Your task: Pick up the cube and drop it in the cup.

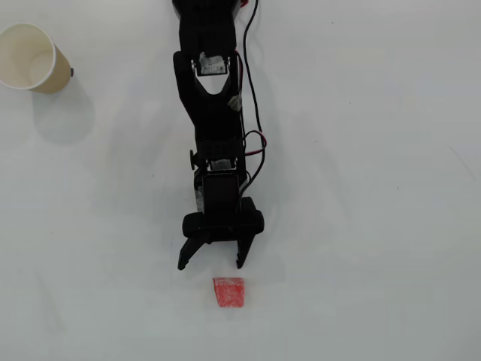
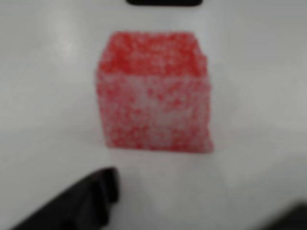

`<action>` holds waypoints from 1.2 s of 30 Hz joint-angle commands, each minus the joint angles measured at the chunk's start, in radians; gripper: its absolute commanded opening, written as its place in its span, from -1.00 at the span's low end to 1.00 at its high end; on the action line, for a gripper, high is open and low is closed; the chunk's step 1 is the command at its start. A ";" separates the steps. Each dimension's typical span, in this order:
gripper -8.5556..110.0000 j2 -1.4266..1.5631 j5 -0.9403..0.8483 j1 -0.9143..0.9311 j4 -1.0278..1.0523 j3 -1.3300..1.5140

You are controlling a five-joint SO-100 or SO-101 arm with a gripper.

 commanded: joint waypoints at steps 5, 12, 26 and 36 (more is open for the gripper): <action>-0.16 0.003 -0.002 -0.032 -0.012 -0.181; -0.16 -0.071 0.000 -0.026 0.051 -0.304; -0.15 -0.184 0.000 -0.043 0.135 -0.483; -0.19 -0.232 0.002 -0.049 0.184 -0.565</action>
